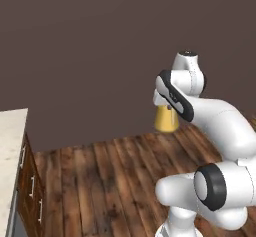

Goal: There is a tray on the dining counter. Grab the cup, mug, and pitcher and place them on the tray. The pitcher may be placed next to the tray if it cannot fit the tray.

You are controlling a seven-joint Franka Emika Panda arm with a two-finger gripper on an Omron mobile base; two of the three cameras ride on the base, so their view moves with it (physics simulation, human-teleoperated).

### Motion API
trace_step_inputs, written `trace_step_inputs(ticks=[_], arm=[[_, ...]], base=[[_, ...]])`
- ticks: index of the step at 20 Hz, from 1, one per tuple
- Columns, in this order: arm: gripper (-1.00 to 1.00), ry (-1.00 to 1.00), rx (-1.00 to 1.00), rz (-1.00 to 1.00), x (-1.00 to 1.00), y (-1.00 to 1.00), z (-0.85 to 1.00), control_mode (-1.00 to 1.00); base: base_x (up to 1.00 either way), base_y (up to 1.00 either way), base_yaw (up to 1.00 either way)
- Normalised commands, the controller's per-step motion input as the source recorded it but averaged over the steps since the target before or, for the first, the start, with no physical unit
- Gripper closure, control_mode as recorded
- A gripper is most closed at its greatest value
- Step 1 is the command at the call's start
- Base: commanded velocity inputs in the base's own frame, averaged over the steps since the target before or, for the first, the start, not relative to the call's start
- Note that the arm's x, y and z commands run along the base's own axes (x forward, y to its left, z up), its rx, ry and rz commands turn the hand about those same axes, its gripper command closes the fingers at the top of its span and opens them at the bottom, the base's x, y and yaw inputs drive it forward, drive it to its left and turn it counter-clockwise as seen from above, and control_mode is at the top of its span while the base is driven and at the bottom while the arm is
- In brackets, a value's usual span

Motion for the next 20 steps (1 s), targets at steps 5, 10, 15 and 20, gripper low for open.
trace_step_inputs(ticks=[5, 10, 15, 20], arm=[[1.0, 0.0, 0.0, 0.0, 0.0, 0.0, 0.0, 1.0], [1.0, 0.0, 0.0, 0.0, 0.0, 0.0, 0.0, 1.0], [1.0, 0.0, 0.0, 0.0, 0.0, 0.0, 0.0, 1.0], [1.0, 0.0, 0.0, 0.0, 0.0, 0.0, 0.0, 1.0]], base=[[1.0, 0.13, -0.15], [1.0, 0.0, -0.35], [1.0, 0.0, -0.55], [0.5, 0.05, -0.91]])
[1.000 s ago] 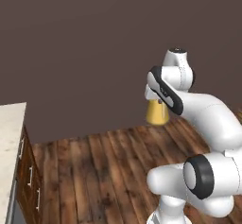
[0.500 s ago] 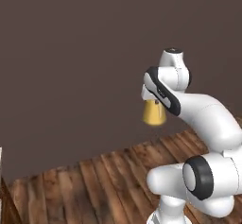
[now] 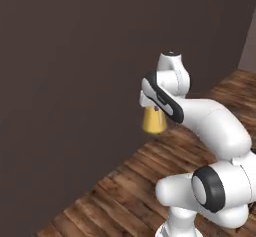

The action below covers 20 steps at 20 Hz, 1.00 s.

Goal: There is a tray on the dining counter. Grab the cup, mug, and pitcher and place them on the tray. The pitcher may be placed next to the tray if it cannot fit the tray.

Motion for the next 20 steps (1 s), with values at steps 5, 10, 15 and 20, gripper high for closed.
trace_step_inputs(ticks=[5, 10, 15, 20], arm=[[1.0, 0.0, 0.0, 0.0, 0.0, 0.0, 0.0, 1.0], [1.0, 0.0, 0.0, 0.0, 0.0, 0.0, 0.0, 1.0], [1.0, 0.0, 0.0, 0.0, 0.0, 0.0, 0.0, 1.0], [1.0, 0.0, 0.0, 0.0, 0.0, 0.0, 0.0, 1.0]], base=[[0.0, 0.03, -1.0], [0.0, 0.0, -1.0], [0.54, 0.63, -0.87], [1.0, 1.0, -0.58]])
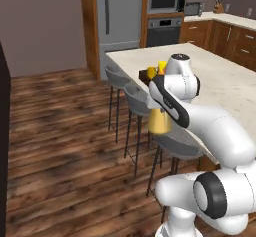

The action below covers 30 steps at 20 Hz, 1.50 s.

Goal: There is a tray on the dining counter. Grab the cup, mug, and pitcher and place them on the tray. The pitcher may be placed next to the tray if it cannot fit the tray.

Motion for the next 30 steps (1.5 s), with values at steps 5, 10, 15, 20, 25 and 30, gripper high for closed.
trace_step_inputs(ticks=[5, 10, 15, 20, 25, 30], arm=[[1.0, 0.0, 0.0, 0.0, 0.0, 0.0, 0.0, 1.0], [1.0, 0.0, 0.0, 0.0, 0.0, 0.0, 0.0, 1.0], [1.0, 0.0, 0.0, 0.0, 0.0, 0.0, 0.0, 1.0], [1.0, 0.0, 0.0, 0.0, 0.0, 0.0, 0.0, 1.0], [1.0, 0.0, 0.0, 0.0, 0.0, 0.0, 0.0, 1.0], [1.0, 0.0, 0.0, 0.0, 0.0, 0.0, 0.0, 1.0]], base=[[0.56, 1.0, -0.34], [0.48, 0.81, -0.53], [0.22, 0.55, -0.85], [0.18, 0.64, -0.79], [0.02, 0.76, -0.73], [0.0, 0.9, -0.69]])
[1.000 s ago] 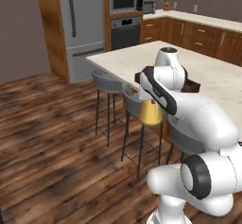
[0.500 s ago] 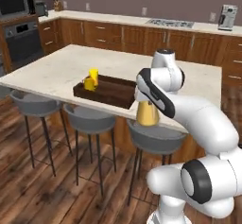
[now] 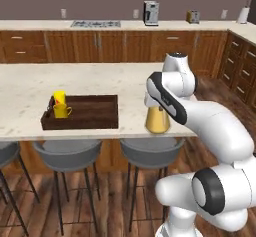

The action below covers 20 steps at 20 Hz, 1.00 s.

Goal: There is a tray on the dining counter. Grab the cup, mug, and pitcher and place them on the tray. The pitcher may be placed next to the tray if it cannot fit the tray.

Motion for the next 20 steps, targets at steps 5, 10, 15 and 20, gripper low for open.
trace_step_inputs(ticks=[5, 10, 15, 20], arm=[[1.0, 0.0, 0.0, 0.0, 0.0, 0.0, 0.0, 1.0], [1.0, 0.0, 0.0, 0.0, 0.0, 0.0, 0.0, 1.0], [1.0, 0.0, 0.0, 0.0, 0.0, 0.0, 0.0, 1.0], [1.0, 0.0, 0.0, 0.0, 0.0, 0.0, 0.0, 1.0]], base=[[-0.02, 0.81, -0.58], [0.0, 0.97, -0.29], [0.1, 0.46, 0.23], [0.42, 0.01, 0.43]])
